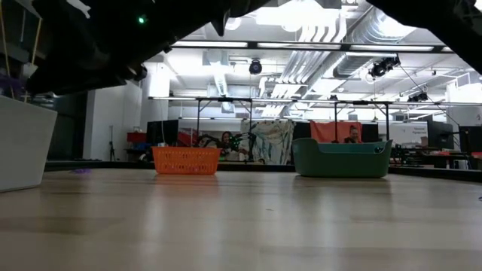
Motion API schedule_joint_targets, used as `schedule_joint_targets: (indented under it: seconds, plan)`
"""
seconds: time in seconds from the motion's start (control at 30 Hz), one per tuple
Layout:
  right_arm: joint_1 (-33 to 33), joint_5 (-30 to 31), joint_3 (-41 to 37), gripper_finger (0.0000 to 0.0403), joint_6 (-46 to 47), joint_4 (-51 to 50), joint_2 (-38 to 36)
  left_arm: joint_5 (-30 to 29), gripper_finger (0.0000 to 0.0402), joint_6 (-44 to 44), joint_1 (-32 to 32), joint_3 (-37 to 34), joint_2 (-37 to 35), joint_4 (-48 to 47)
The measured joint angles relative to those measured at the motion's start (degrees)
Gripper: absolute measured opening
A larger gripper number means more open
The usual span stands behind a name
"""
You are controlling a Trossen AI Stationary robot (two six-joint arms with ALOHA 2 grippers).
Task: Sort Halloween decoration
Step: Put the purple spider toy into the white bin
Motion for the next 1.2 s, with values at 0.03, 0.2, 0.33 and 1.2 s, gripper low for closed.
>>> schedule_joint_targets:
  seconds: [0.03, 0.2, 0.33, 1.2]
  plan:
    - [-0.23, 0.00, 0.00, 0.0201, -0.22, -0.14, -0.07, 3.28, 0.0172, -0.29, -0.37, 0.00, 0.11, -1.06]
    - [-1.12, -1.33, 0.00, 0.0201, 0.47, -0.06, -0.57, 18.46, 0.0172, -10.00, -5.14, -0.02, -0.78, -7.91]
    - [-1.72, -4.09, 0.00, 0.0201, 2.70, -0.63, -0.57, 20.94, 0.0157, -15.75, -11.72, 5.02, -2.70, -23.43]
    - [-2.91, -7.86, 0.00, 0.0201, 6.13, 1.41, -0.57, -3.55, 0.0000, -44.91, -60.80, 5.18, 18.07, -59.14]
